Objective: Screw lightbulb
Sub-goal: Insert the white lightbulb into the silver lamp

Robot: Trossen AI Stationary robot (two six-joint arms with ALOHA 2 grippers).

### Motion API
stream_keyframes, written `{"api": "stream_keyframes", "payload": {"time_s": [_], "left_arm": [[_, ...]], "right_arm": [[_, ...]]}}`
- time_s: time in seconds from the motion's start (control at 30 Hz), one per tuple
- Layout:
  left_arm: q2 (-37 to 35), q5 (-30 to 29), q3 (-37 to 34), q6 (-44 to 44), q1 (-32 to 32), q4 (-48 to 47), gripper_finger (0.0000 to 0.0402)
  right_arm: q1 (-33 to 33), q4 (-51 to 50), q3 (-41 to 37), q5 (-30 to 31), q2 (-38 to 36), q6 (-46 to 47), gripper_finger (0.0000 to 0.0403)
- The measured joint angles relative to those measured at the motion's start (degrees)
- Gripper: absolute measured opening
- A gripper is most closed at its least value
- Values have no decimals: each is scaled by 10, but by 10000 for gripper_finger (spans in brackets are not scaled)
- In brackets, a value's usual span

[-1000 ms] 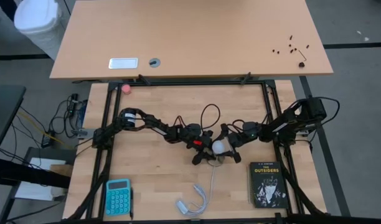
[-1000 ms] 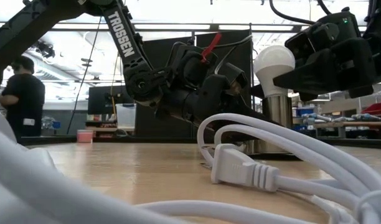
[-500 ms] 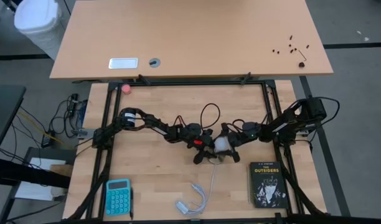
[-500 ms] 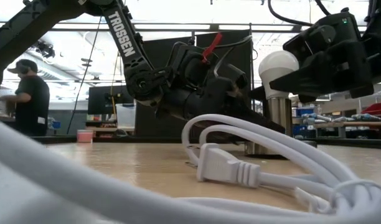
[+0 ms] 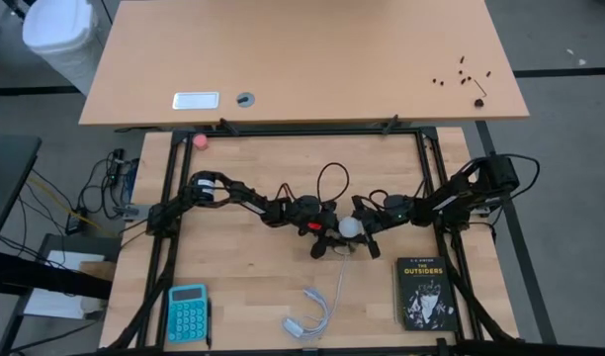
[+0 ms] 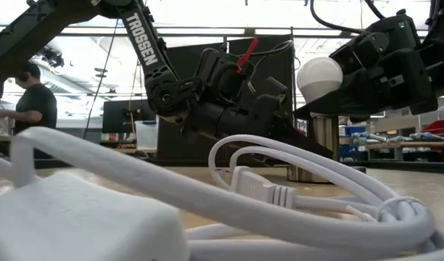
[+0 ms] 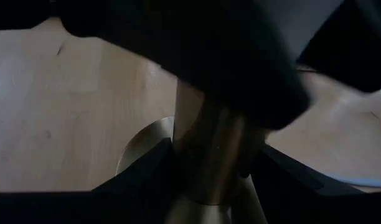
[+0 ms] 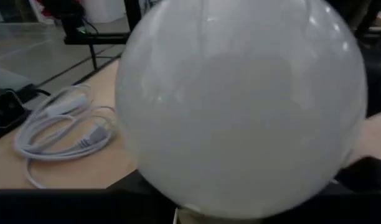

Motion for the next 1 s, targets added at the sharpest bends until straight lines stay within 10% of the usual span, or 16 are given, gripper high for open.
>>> {"api": "stream_keyframes", "payload": {"time_s": [0.33,1.0], "left_arm": [[0,-35,0,-2,0,-3,204],[1,-286,-1,-53,-15,16,204]], "right_arm": [[-2,1,-15,43,-4,-3,167],[4,-22,-26,246,-11,50,163]]}}
